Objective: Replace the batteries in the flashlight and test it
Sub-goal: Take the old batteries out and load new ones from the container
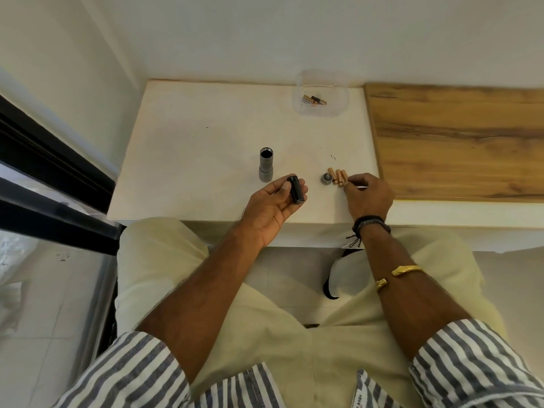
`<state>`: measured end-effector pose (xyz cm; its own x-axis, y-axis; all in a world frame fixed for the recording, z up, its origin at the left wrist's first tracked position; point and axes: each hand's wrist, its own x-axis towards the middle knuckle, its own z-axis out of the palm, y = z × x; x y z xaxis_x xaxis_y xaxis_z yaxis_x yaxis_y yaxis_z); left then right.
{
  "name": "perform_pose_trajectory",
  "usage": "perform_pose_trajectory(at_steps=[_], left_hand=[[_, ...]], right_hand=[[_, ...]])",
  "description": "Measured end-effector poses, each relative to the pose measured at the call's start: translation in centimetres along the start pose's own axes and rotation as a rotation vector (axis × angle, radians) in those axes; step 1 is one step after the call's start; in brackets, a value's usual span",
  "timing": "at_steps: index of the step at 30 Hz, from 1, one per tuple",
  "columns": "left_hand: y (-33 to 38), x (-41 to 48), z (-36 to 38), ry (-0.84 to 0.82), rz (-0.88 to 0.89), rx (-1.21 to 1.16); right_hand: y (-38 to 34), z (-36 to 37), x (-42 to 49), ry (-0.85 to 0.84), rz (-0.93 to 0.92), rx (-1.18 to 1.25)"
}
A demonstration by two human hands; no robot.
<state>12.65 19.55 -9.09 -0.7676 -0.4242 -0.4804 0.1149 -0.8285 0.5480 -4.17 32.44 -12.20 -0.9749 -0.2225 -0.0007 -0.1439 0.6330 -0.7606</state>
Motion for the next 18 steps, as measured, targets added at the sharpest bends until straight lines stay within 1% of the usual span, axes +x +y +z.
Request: perform_pose_trajectory(at_steps=[4, 6, 10, 13, 15, 18], left_hand=[[-0.1, 0.6, 0.2, 0.024, -0.008, -0.024], [-0.1, 0.9, 0.3, 0.031, -0.012, -0.039], [-0.3, 1.5, 0.5, 0.042, -0.025, -0.076], [-0.4, 2.1, 0.7, 0.049, -0.031, -0.098], [-0.5, 2.4, 0.8, 0.059, -0.031, -0.109], [-0.6, 3.0, 1.1, 0.077, -0.038, -0.141]], right_hand=[[-0.6, 0.0, 0.4, 0.032, -0.004, 0.034], [-0.9, 0.1, 0.5, 0.023, 0.006, 0.089], [-2.1, 0.6, 1.4, -0.034, 0.060, 0.297], [-4.3, 1.2, 3.4, -0.120, 0.073, 0.454], [-6.2, 1.8, 5.2, -0.158, 0.061, 0.474], [-9.1, 3.0, 8.7, -0.177, 0.014, 0.415]])
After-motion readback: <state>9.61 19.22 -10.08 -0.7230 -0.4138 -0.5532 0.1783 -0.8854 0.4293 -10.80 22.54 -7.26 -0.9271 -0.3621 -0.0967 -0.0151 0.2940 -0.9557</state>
